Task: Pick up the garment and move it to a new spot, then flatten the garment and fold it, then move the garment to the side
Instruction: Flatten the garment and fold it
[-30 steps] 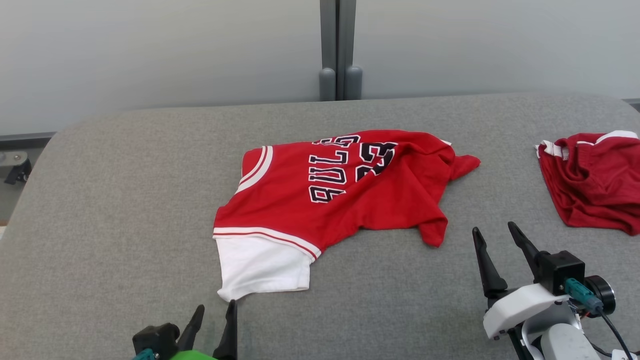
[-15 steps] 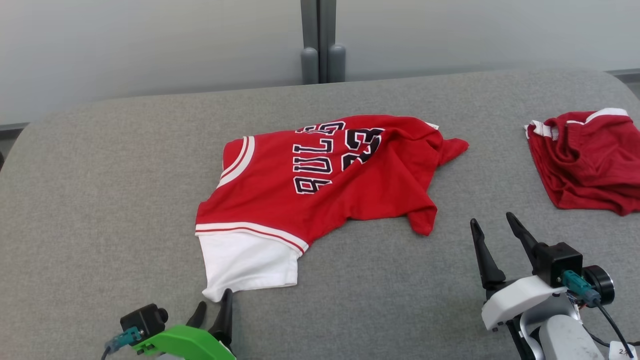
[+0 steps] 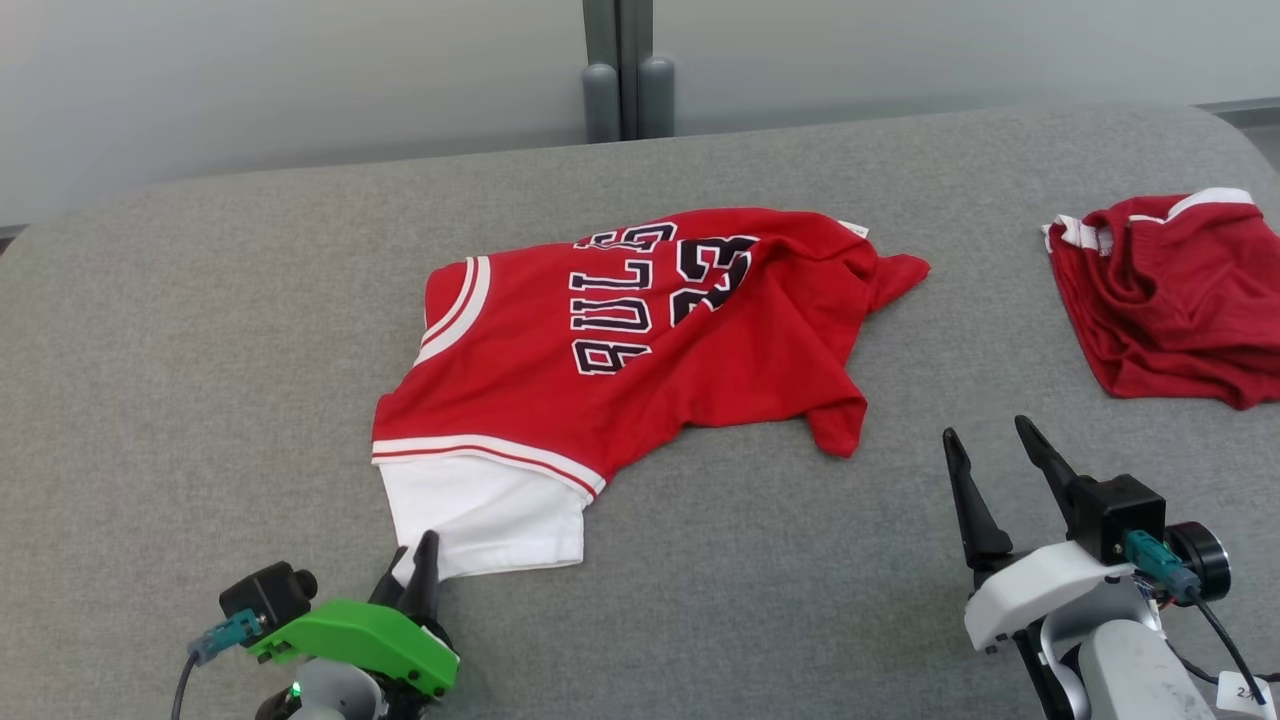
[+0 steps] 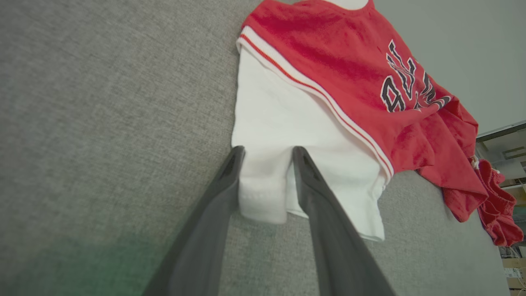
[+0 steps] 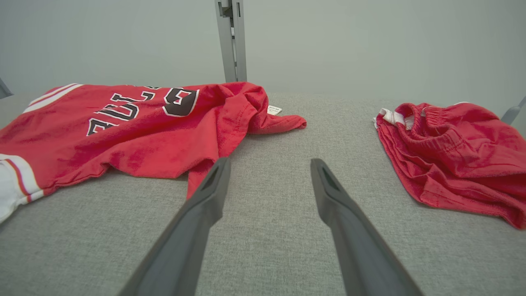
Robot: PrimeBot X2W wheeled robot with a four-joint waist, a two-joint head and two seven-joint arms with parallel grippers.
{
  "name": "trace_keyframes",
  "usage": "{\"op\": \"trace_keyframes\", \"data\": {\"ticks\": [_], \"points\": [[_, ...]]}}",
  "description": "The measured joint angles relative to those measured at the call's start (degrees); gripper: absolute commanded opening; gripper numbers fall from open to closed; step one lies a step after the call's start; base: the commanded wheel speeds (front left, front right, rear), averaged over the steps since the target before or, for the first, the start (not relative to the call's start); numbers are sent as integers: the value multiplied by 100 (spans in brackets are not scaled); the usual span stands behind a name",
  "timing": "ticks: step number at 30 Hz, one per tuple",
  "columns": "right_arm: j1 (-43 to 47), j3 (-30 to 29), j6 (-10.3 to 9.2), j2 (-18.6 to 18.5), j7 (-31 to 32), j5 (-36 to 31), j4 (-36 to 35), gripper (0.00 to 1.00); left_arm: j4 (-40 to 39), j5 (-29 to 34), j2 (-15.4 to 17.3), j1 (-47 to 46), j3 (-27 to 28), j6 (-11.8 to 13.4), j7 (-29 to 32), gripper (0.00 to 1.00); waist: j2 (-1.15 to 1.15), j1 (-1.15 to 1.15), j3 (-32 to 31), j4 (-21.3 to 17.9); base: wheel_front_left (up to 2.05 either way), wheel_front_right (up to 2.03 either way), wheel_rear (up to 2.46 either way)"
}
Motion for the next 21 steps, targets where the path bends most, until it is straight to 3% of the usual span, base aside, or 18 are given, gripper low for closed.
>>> {"op": "trace_keyframes", "data": {"ticks": [12,21], "points": [[-364,84,0,0,1,-20,416,100,-365,82,281,-211,143,1,-814,0,0,0,118,209,0,0,0],[-439,104,0,-1,1,21,608,100,-737,327,335,-197,450,77,-957,0,0,0,164,333,0,0,0]]}}
